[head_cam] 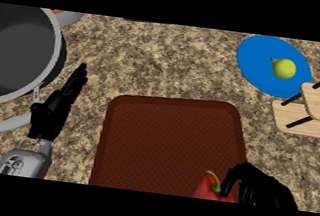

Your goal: Pick the bell pepper from the tray and place it in the tiered shelf

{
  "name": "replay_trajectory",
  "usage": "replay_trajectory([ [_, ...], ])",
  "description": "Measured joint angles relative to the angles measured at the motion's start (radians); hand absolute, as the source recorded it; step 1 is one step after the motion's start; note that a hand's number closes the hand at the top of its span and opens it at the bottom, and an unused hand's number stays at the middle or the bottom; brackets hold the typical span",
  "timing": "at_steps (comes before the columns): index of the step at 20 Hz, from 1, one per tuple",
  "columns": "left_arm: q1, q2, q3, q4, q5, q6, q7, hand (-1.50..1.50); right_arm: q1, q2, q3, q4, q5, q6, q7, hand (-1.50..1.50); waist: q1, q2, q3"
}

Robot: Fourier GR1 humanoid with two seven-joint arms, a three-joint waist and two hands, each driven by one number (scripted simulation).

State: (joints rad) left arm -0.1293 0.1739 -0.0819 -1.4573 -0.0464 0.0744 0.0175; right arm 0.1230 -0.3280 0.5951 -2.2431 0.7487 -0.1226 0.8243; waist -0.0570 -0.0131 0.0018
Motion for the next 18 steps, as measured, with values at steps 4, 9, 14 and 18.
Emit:
replay_trajectory([
  [4,0.002,0.000,-0.002,0.001,0.001,-0.010,-0.002,0.00,0.064,-0.059,-0.096,-0.099,-0.021,-0.027,-0.020,1.50,0.010,0.003,-0.001],
  [9,-0.005,-0.017,-0.013,-0.001,-0.010,0.001,0.008,0.00,0.061,-0.110,-0.225,-0.121,-0.027,-0.035,0.009,1.50,0.009,0.002,-0.002],
  [14,0.001,-0.012,-0.011,-0.017,-0.010,-0.002,0.018,0.00,0.016,-0.171,-0.392,-0.127,-0.038,-0.027,0.042,1.50,0.013,0.002,-0.003],
  [18,0.000,-0.009,-0.008,-0.012,-0.011,-0.009,0.008,0.00,-0.047,-0.214,-0.528,-0.125,-0.053,-0.007,0.075,1.50,0.015,0.002,-0.003],
])
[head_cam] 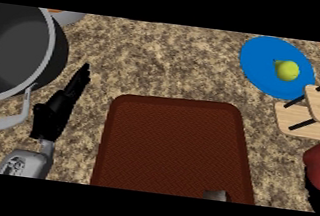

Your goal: Pick the bell pepper from the tray and place it in the tiered shelf

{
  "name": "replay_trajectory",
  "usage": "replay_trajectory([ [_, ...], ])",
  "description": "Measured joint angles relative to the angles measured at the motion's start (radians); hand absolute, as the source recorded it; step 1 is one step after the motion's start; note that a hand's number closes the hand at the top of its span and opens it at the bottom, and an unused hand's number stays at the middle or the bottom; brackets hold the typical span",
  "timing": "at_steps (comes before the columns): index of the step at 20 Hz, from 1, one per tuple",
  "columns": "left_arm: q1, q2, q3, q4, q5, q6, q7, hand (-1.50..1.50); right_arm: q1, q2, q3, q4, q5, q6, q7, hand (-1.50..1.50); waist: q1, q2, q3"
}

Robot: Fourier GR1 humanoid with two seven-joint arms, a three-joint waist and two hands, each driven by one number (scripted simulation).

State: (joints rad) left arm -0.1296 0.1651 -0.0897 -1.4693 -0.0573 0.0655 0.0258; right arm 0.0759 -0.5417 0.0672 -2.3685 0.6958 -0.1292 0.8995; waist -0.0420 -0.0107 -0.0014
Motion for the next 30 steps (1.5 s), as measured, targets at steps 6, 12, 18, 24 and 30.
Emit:
replay_trajectory([
  [6,0.000,-0.011,-0.005,-0.001,-0.011,0.010,0.007,0.00,-0.116,-0.075,-0.204,0.014,-0.042,0.079,0.041,1.50,0.004,-0.001,0.000],
  [12,0.001,-0.009,-0.005,-0.007,-0.012,-0.001,0.002,0.00,-0.241,-0.141,-0.415,0.044,-0.210,0.171,0.070,1.50,0.011,0.000,0.001],
  [18,-0.022,-0.028,-0.008,0.011,-0.027,0.000,0.007,0.00,-0.321,-0.236,-0.650,0.086,-0.443,0.261,0.062,1.50,0.026,0.005,0.001],
  [24,-0.034,-0.047,-0.006,0.029,-0.038,-0.003,-0.009,0.00,-0.347,-0.311,-0.739,0.223,-0.482,0.320,-0.058,1.50,0.037,0.009,0.001],
  [30,-0.070,-0.042,0.018,0.066,-0.036,-0.029,-0.013,0.00,-0.359,-0.309,-0.698,0.337,-0.384,0.279,-0.186,1.50,0.043,0.011,0.001],
])
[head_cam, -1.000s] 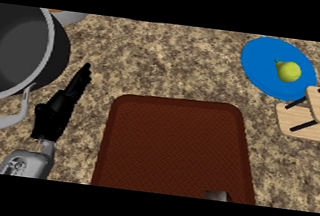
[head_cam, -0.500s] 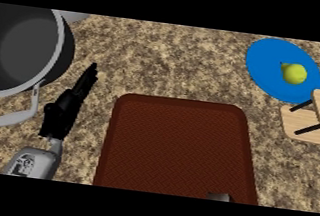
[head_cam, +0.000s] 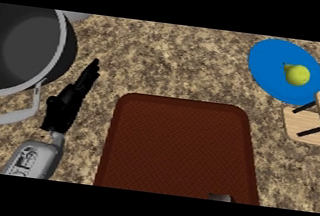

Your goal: Pick the bell pepper from the tray and place it in the tiered shelf

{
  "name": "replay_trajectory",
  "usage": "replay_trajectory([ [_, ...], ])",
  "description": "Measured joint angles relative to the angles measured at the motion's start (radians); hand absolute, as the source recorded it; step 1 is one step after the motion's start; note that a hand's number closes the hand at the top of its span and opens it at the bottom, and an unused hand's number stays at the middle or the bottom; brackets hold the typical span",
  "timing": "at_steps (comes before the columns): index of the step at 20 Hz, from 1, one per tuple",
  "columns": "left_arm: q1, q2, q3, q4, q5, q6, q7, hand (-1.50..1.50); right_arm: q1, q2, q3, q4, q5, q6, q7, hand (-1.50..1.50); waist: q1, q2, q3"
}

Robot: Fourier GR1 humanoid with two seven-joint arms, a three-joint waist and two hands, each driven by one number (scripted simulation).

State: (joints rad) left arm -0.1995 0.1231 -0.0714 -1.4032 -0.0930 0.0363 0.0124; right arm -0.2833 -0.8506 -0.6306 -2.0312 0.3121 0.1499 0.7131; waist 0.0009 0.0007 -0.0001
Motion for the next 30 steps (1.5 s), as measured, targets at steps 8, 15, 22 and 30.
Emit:
replay_trajectory([
  [8,0.018,-0.007,-0.009,-0.044,-0.017,-0.003,0.018,0.00,-0.042,0.006,0.102,0.216,0.158,-0.130,-0.244,1.50,0.009,0.001,0.000],
  [15,0.015,-0.012,0.002,-0.020,-0.014,-0.015,0.003,0.00,-0.135,0.091,0.064,0.368,0.080,-0.230,-0.348,1.50,0.009,0.001,0.001],
  [22,0.043,-0.015,0.006,-0.046,-0.018,-0.023,0.002,0.00,-0.193,0.117,0.042,0.568,0.011,-0.293,-0.514,1.50,0.007,0.000,0.000],
  [30,0.027,-0.028,0.008,-0.037,-0.033,-0.018,0.012,0.00,-0.158,0.056,0.042,0.701,0.105,-0.355,-0.509,-1.50,0.003,0.001,-0.001],
])
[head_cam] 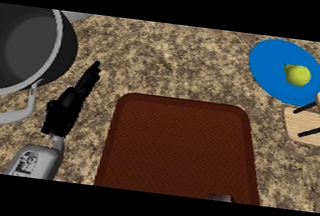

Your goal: Pick the bell pepper from the tray and place it in the tiered shelf

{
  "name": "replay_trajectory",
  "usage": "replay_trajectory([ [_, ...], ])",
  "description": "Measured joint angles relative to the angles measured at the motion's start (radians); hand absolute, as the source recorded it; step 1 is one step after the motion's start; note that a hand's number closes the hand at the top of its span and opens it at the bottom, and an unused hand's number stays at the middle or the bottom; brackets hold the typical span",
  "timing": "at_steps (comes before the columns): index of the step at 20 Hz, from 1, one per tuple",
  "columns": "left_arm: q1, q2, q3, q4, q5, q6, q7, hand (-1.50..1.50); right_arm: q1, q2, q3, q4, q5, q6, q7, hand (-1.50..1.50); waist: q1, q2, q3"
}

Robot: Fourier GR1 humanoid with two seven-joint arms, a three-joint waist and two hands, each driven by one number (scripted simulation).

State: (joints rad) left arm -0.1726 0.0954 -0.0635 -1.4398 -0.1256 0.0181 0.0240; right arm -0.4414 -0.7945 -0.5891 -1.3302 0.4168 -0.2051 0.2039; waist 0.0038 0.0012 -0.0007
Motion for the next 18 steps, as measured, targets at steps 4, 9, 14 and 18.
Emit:
replay_trajectory([
  [4,-0.005,-0.006,0.005,0.029,-0.009,0.005,-0.026,0.00,0.023,-0.013,-0.006,0.021,0.039,-0.023,0.047,-1.50,-0.003,-0.001,0.000],
  [9,-0.004,0.003,0.018,-0.011,0.006,-0.016,0.006,0.00,0.015,-0.014,-0.051,0.065,-0.021,-0.027,0.027,-1.50,-0.002,-0.001,0.001],
  [14,0.006,-0.003,0.015,-0.015,-0.005,-0.012,0.008,0.00,0.004,-0.012,-0.090,0.046,-0.117,0.012,0.044,-1.50,-0.004,-0.002,0.001],
  [18,0.024,-0.005,0.014,-0.033,-0.001,-0.022,0.014,0.00,-0.005,-0.028,-0.106,0.051,-0.189,0.060,0.042,-1.50,-0.003,-0.002,0.001],
])
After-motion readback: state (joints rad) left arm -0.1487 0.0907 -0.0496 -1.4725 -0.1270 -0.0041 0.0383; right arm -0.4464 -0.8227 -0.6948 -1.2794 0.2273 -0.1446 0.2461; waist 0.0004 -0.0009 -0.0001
